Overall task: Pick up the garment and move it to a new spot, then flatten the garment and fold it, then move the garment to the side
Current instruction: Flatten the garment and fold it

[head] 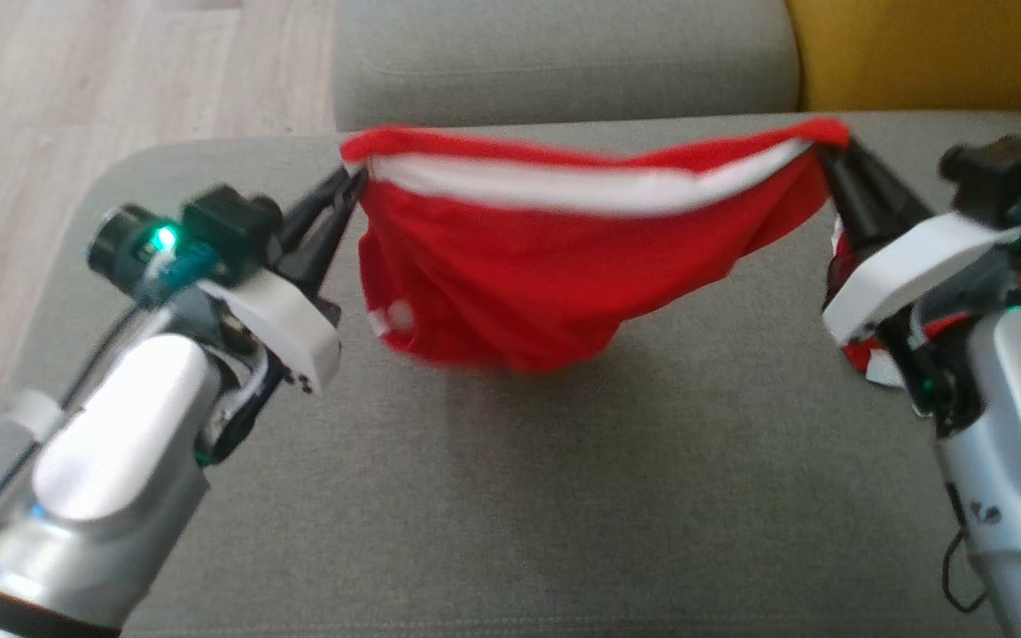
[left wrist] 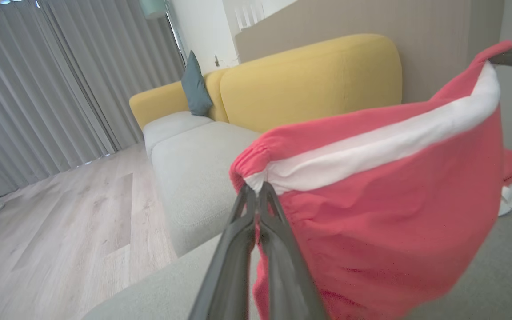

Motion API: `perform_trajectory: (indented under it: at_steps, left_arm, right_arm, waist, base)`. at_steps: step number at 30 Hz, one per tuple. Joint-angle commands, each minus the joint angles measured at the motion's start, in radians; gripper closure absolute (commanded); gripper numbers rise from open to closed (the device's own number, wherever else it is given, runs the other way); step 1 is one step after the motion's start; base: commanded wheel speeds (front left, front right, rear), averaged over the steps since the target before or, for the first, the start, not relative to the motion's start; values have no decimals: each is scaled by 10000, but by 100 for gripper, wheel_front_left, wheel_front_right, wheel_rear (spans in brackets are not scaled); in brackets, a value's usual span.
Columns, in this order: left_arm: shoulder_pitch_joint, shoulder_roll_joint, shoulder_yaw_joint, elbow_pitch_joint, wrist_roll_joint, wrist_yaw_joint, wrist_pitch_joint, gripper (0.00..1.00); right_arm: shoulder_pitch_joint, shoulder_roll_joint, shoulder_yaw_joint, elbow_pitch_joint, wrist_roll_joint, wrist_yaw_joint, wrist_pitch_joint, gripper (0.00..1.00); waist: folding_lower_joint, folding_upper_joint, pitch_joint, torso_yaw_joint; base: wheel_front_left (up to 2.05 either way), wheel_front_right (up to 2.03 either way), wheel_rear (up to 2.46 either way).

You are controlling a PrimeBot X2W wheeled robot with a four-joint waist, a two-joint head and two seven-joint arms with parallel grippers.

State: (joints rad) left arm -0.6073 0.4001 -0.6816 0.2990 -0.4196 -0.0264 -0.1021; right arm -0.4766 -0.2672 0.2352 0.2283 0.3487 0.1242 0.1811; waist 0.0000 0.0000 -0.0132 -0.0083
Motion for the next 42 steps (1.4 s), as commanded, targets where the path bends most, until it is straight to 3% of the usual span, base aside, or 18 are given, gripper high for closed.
perform_trajectory:
  at_steps: [1, 10, 16, 20, 23, 27, 31, 37, 39, 42]
  left_arm:
    - [-690, 480, 671, -563, -174, 123, 144, 100]
    - [-223, 900, 1001, -2079, -544, 538, 664, 100]
    - [320, 1134, 1144, -3245, -814, 871, 1024, 100]
    - [158, 1371, 1265, -3603, -891, 864, 1310, 100]
    - [-366, 1458, 1347, -3410, -1027, 599, 1526, 100]
    - [-1766, 1369, 1562, -2429, -1272, 27, 1683, 100]
    - [-3775, 1062, 1889, -663, -1400, -401, 1557, 100]
    - [-6741, 586, 2332, 2208, -1019, -548, 311, 100]
    - [-7120, 450, 2438, 2679, -899, -433, -376, 100]
    - [-7785, 136, 2332, 3713, -788, -651, -1108, 100]
  right_arm:
    - [-579, 81, -138, -381, 67, 65, -22, 100]
    - [-12, 846, -1227, -987, -124, 65, 478, 100]
    - [691, 1322, -1876, -2445, -277, 65, 1655, 100]
    - [408, 1427, -2027, -3259, -594, 65, 2400, 100]
    - [-378, 1548, -2068, -3202, -771, 65, 2752, 100]
    - [-2240, 1631, -1952, -2264, -1148, 65, 2750, 100]
    - [-4708, 1778, -1828, -392, -1702, 65, 1984, 100]
    - [-7987, 2072, -2241, 2696, -2642, 65, -517, 100]
    - [-8561, 2129, -2393, 3549, -2846, 65, -1319, 100]
    - [-8924, 2160, -2192, 4711, -2776, 65, -2187, 100]
  waist:
    - [0, 0, -178, 163]
    - [0, 0, -503, 381]
    - [0, 0, -405, 458]
    - [0, 0, -138, 410]
    - [0, 0, 227, 335]
    - [0, 0, 1159, 199]
    - [0, 0, 2312, -31]
    - [0, 0, 3565, -275]
    - [0, 0, 3765, -265]
    - [0, 0, 4056, -248]
  base:
    - [0, 0, 0]
    - [0, 0, 0]
    - [0, 0, 0]
    - [0, 0, 0]
    - [0, 0, 0]
    - [0, 0, 0]
    - [0, 0, 0]
    - [0, 0, 0]
    - [0, 0, 0]
    - [0, 0, 0]
